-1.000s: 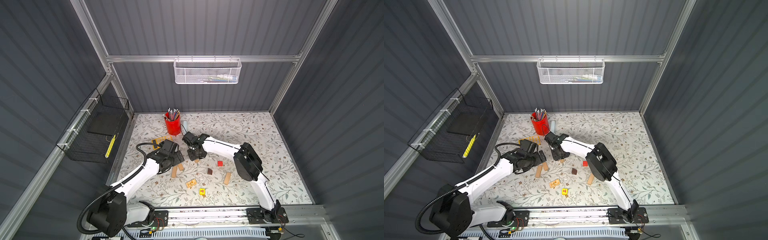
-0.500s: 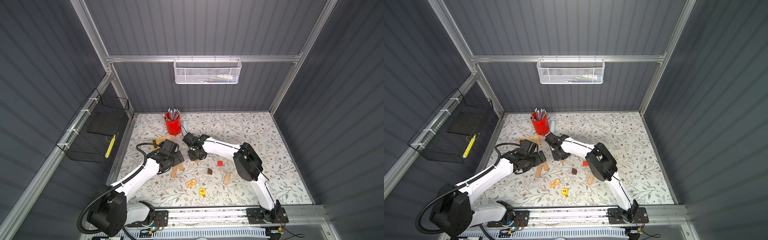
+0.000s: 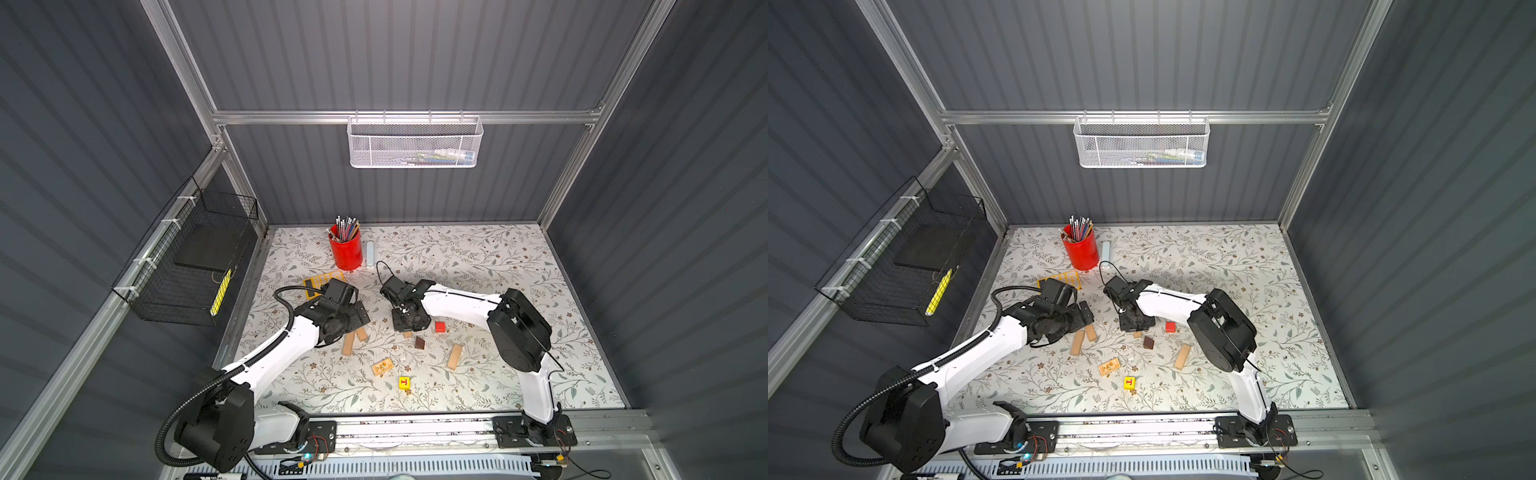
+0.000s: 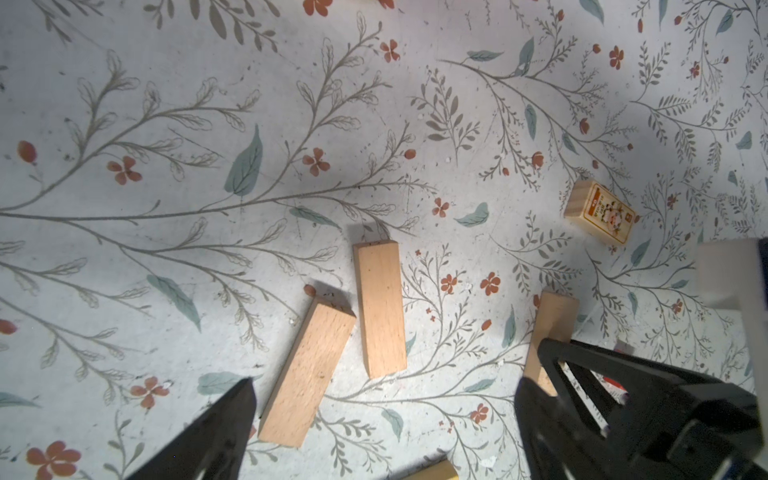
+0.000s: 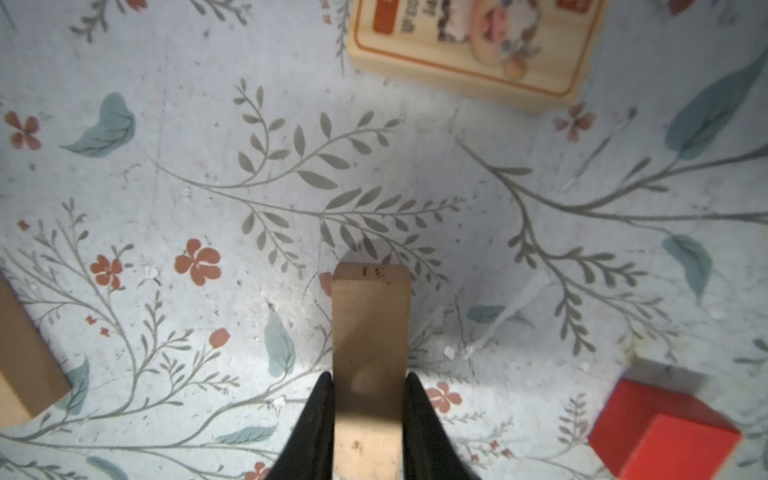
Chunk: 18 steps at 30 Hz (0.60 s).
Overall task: Build the wood block tower
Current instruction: 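Grasp the wooden block numbered 31 with the right gripper, then lift block 31 with the right gripper while the left gripper grasps block 72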
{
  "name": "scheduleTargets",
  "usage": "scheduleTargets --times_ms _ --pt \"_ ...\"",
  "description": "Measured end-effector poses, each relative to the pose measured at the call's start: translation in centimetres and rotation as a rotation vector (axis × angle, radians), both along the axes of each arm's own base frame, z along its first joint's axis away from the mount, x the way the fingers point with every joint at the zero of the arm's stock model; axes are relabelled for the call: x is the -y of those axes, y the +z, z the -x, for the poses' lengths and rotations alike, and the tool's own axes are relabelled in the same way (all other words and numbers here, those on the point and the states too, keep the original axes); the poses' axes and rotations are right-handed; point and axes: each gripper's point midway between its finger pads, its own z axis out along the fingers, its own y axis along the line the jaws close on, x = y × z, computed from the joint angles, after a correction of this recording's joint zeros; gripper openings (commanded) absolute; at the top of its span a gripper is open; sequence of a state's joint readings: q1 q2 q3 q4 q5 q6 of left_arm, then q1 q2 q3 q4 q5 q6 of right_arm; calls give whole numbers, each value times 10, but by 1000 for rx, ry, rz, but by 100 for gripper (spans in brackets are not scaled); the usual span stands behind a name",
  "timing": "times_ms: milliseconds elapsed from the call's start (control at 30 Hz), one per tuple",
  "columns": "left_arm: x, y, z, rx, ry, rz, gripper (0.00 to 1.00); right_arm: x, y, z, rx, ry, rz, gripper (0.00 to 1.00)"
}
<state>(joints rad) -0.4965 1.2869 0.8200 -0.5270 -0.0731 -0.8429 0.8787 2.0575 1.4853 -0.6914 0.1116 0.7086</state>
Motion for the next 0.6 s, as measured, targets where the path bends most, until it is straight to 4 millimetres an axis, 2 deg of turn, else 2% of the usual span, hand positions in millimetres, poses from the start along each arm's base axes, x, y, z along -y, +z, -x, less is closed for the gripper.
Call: scheduleTargets --times_ms 367,600 --pt "2 -4 0 -12 -10 2 89 -2 0 0 -3 -40 -18 27" --pt "6 -1 -3 -10 -28 5 85 -5 0 2 -18 -36 -32 38"
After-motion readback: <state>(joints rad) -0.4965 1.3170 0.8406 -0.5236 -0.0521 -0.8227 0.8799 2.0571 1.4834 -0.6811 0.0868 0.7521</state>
